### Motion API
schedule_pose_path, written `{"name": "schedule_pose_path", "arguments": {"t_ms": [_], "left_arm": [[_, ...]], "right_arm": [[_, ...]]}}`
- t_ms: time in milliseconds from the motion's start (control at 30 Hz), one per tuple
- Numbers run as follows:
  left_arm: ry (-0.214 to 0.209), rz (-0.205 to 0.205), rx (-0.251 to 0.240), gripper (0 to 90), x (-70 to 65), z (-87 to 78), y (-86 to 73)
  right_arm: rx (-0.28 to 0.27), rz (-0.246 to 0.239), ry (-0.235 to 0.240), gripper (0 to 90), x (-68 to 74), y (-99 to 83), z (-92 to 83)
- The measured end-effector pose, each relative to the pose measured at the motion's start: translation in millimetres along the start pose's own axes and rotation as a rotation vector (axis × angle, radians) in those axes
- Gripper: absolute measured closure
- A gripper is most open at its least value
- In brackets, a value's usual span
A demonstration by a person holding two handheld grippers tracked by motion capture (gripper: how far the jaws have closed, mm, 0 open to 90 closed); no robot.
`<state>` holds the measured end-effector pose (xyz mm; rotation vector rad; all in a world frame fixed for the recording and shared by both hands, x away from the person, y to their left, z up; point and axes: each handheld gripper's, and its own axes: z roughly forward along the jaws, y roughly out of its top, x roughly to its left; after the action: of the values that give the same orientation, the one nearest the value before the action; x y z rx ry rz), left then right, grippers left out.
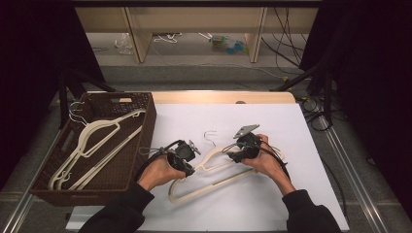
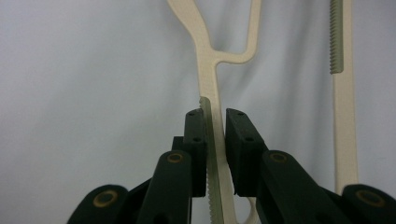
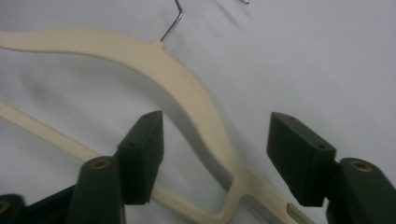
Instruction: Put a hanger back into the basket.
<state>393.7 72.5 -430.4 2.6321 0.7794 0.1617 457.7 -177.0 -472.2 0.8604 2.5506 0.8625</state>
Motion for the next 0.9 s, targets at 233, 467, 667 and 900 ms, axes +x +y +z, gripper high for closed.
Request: {"name": "schedule_pose_path", "arguments": {"t_ms": [233, 467, 667, 900], "left_arm": [[0.001, 0.011, -0.006, 79.1, -3.9, -4.7, -0.4], [0.021, 0.033, -0.009, 79.2, -5.2, -7.6, -0.1], [0.014, 0.026, -0.014, 79.1, -9.5, -7.8, 0.0], [0.022, 0.044, -0.007, 79.2, -8.5, -14.9, 0.9]], "right_arm": [[0.064, -0.019, 0.044, 54.7, -2.8, 2.0, 5.7], [0.066, 0.014, 0.108, 61.0, -7.5, 0.3, 5.7], [0.092, 0.039, 0.13, 57.6, -8.8, 3.5, 6.8], [0.087, -0.038, 0.133, 66.7, -9.1, 3.6, 6.5]]}}
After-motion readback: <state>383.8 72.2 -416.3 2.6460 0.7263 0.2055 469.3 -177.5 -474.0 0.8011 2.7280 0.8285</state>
